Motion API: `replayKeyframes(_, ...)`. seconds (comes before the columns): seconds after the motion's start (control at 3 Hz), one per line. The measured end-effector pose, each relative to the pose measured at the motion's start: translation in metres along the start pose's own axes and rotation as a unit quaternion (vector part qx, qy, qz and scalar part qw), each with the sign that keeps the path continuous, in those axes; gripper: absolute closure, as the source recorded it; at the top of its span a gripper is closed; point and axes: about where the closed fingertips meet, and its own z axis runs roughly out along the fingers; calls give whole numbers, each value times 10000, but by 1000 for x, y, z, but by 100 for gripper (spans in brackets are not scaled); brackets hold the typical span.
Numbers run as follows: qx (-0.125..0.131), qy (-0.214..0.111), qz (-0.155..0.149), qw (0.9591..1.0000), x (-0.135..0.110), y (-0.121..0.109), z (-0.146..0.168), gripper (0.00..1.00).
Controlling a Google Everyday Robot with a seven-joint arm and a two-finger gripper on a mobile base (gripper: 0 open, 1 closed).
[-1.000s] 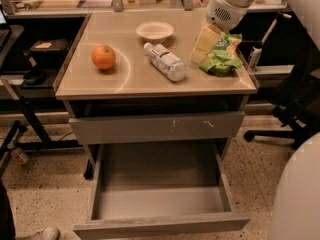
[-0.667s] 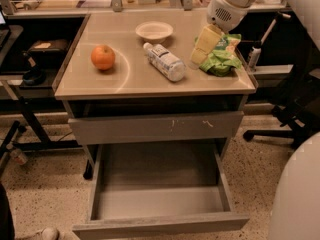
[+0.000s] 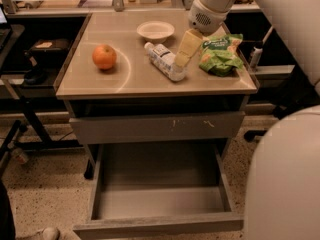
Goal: Place blue plastic bottle into middle drawer
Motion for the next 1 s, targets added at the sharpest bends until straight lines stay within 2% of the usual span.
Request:
replayKeyframes(0.67, -287, -53, 34, 9996, -45, -7, 28, 0)
replayKeyframes(1.0, -382, -23, 124, 9992, -56, -12, 42, 0)
